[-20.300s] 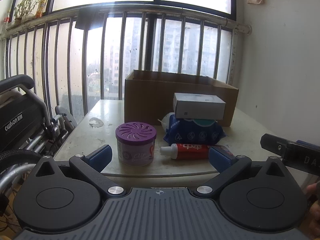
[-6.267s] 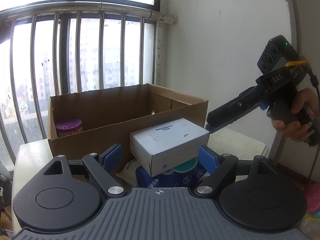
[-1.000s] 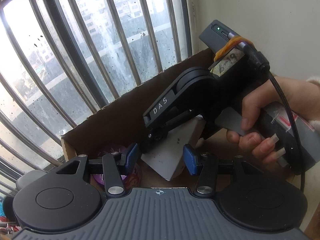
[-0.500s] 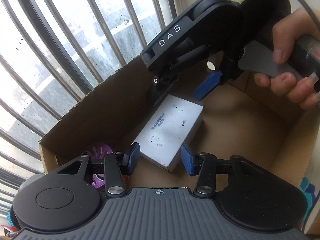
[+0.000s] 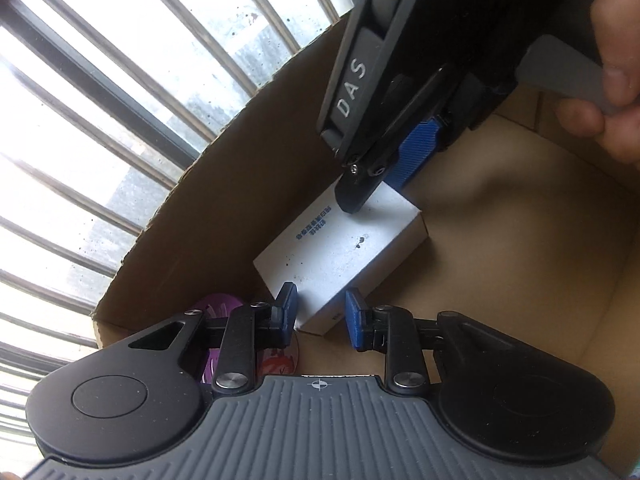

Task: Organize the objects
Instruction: 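Withdraw the open left gripper up out of the cardboard box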

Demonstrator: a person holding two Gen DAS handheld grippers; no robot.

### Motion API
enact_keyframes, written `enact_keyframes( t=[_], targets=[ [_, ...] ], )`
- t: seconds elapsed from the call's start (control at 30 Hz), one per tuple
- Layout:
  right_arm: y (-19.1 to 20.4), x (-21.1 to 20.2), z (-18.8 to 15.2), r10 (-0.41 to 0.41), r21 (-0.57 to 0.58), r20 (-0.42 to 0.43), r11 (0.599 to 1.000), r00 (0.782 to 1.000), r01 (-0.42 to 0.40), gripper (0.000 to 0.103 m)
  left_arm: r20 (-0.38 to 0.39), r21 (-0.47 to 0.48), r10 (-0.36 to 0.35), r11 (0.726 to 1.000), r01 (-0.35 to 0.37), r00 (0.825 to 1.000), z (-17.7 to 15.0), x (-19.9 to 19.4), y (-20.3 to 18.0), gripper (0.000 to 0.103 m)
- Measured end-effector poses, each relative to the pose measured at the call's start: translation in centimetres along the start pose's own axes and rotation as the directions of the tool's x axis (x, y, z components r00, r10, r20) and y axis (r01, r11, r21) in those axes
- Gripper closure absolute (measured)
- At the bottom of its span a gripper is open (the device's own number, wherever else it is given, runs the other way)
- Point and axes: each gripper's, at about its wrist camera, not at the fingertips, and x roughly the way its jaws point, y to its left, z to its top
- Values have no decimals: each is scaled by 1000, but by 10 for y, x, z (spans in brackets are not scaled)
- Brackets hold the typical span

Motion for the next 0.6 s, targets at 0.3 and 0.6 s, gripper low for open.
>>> enact_keyframes(
  t=[0.3, 0.6],
  targets=[
    [2, 7, -1, 35, -14, 27, 999, 999, -35, 69, -19, -37, 19, 999, -20, 1000, -14, -1, 13, 81],
    [8, 11, -1, 12, -17, 22, 1000, 1000, -11, 67, 3, -72, 5, 997, -5, 1000, -25, -7, 22, 79]
  ],
)
